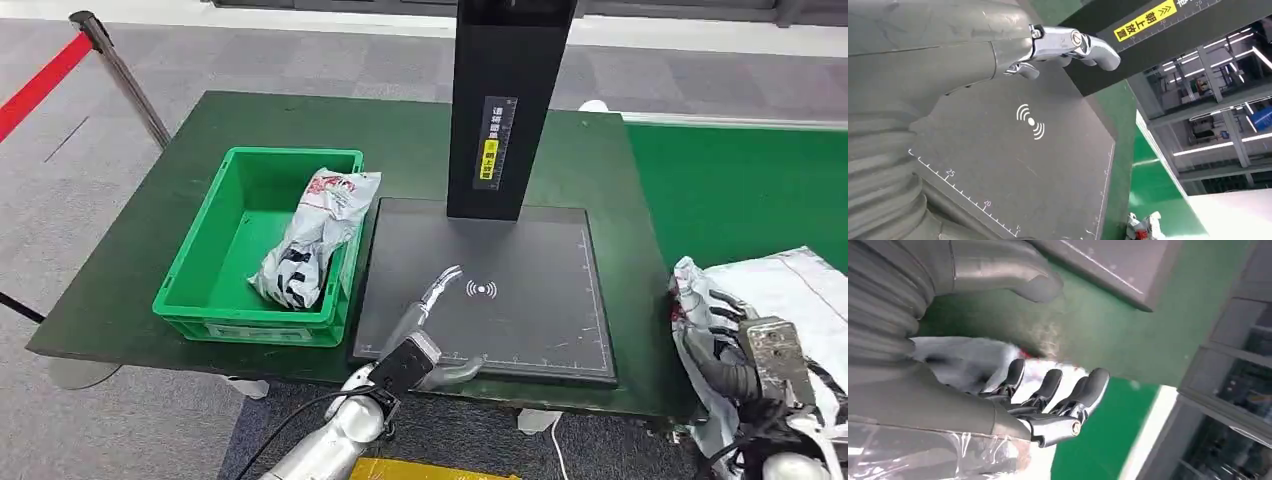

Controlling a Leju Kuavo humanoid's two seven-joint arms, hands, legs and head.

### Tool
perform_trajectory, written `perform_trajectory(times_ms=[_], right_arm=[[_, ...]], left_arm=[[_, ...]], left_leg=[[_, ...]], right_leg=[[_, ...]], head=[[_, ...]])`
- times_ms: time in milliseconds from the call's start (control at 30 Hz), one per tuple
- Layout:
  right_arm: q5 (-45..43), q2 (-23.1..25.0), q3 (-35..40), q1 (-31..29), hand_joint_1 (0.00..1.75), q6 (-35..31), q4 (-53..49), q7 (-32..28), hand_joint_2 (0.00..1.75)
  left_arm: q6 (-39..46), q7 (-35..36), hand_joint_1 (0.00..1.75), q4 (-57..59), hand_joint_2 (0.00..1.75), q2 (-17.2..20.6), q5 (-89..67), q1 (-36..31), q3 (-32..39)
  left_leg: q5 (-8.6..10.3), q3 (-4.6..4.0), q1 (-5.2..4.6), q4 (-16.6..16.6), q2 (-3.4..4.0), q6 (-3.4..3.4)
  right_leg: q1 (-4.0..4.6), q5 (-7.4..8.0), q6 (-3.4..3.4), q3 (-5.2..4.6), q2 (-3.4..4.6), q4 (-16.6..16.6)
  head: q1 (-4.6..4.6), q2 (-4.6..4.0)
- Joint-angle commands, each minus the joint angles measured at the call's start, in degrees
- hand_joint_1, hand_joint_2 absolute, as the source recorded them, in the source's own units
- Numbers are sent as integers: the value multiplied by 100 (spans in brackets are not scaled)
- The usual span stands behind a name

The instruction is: Moved the parcel from conveyor to table for the left to box.

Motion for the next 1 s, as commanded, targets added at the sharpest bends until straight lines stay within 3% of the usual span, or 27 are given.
perform_trajectory(times_ms=[33, 400, 500, 533, 600, 667, 767, 1000], right_arm=[[-206, 256, 12, -460, 175, -235, -10, 44, 175], [-353, 236, 406, -617, 175, -554, -49, 110, 175], [350, 64, 648, -485, 175, -903, -31, 317, 175], [1008, 10, 746, -502, 2, -1330, 30, 575, 175], [1404, -22, 822, -546, 0, -1501, 61, 835, 175], [2432, -225, 885, -459, 0, -1573, 89, 1566, 175], [2889, -257, 778, -431, 0, -1519, 141, 1903, 175], [2849, -283, 720, -432, 0, -1521, 198, 1869, 175]], left_arm=[[16, -10, 0, 165, 175, 107, -13, 51, 96], [49, -19, 0, 212, 175, 80, -34, 59, 30], [49, 7, 0, 202, 175, 80, -27, 88, 50], [56, 21, 0, 171, 175, 84, -23, 111, 59], [61, 34, 0, 121, 175, 88, -34, 140, 68], [20, 85, 0, 55, 175, 86, -75, 182, 108], [1, 105, 0, 19, 175, 82, -91, 206, 131], [1, 108, 0, 18, 175, 79, -97, 209, 130]], left_leg=[[-2, 16, 1, -12, 18, -2], [2, 7, 0, -8, 1, 6], [4, 11, 1, -13, -4, 8], [4, 8, 1, -10, -10, 9], [4, 7, 1, -10, -15, 9], [4, 17, 0, -20, -9, 8], [5, 13, 1, -16, -20, 9], [5, 6, -2, -12, -26, 9]], right_leg=[[2, 4, -6, 11, 12, -12], [1, -1, 0, 11, -10, -8], [2, 0, -1, 17, -12, -14], [2, -3, 0, 16, -15, -11], [2, -3, 3, 16, -20, -12], [2, -2, 0, 25, -15, -21], [2, -4, 2, 25, -25, -20], [-2, -6, 7, 20, -26, -16]], head=[[0, 0], [0, 0], [0, 0], [0, 0], [0, 0], [0, 0], [0, 0], [0, 0]])
